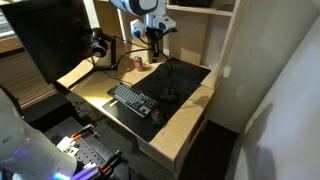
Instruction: Move the desk lamp to the right
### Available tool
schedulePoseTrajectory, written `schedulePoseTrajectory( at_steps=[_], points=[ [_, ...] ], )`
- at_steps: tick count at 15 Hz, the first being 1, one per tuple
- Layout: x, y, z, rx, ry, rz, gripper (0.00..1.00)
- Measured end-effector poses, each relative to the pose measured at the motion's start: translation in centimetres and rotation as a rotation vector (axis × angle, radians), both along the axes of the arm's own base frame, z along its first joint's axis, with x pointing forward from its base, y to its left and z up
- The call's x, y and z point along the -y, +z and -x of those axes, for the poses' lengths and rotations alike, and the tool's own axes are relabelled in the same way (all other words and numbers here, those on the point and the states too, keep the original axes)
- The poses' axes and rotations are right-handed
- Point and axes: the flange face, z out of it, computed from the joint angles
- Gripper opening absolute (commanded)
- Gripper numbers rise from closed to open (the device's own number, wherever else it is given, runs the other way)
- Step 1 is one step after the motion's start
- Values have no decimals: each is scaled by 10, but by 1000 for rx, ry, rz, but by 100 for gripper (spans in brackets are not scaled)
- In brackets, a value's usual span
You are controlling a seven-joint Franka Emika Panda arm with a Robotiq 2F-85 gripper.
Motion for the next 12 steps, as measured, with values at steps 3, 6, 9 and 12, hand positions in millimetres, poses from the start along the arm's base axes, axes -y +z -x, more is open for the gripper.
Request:
schedulePoseTrajectory(
  at_steps=[3,6,9,12],
  points=[
    [14,14,-5,28,-37,6,0],
    [27,28,-8,57,-47,13,0],
    [51,45,-9,87,-28,29,0],
    [86,67,-7,117,8,83,0]
  ],
)
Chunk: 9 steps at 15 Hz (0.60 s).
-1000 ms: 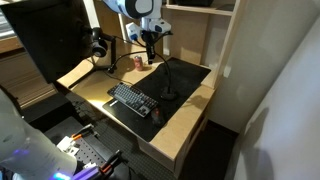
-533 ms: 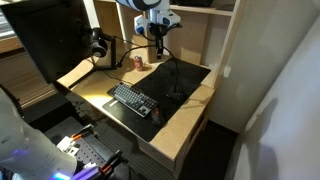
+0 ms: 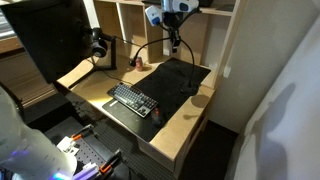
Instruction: Move the desk lamp to the right
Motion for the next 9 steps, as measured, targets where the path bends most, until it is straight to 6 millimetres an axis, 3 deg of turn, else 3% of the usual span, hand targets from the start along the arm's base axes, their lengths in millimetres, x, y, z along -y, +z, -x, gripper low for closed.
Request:
schedulePoseTrajectory(
  at_steps=[5,9],
  points=[
    [49,22,-15,14,77,30,0],
    [64,15,-44,-27,159,-4,0]
  ],
)
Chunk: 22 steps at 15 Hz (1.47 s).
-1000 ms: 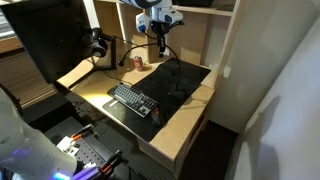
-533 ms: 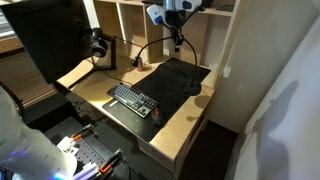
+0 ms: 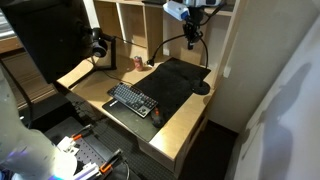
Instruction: Move the desk lamp to the right
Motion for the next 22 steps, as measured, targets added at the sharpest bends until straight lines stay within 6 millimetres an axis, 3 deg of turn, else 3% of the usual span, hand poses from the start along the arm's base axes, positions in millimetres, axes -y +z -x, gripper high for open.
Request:
schedulePoseTrajectory(
  at_steps=[5,8,19,22],
  points=[
    [-2,-24,-40,-34,39,1,0],
    [-3,-42,-52,-55,53,24,0],
    [-2,-98,-51,-74,88,26,0],
    [-6,-102,-47,-60,104,40,0]
  ],
)
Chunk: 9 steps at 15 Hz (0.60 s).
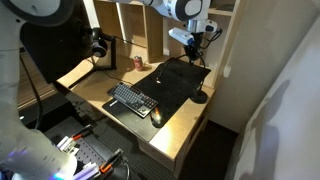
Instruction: Move the desk lamp to the right
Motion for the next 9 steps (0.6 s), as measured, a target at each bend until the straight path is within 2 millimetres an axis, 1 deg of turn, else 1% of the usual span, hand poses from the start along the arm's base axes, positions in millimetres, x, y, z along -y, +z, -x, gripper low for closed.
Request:
schedulePoseTrajectory(
  at_steps=[2,3,4,5,6,7,8,9],
  points=[
    [-2,-3,7,-9,17,17,0],
    [-3,-5,12,-21,28,25,27],
    [-4,-6,18,-35,39,33,29],
    [-5,-8,23,-53,50,40,33],
    [-6,-8,30,-74,68,40,41],
    [-8,-5,36,-94,89,37,48],
    [-9,2,42,-105,110,34,56],
    [-10,11,48,-112,131,31,62]
  ],
)
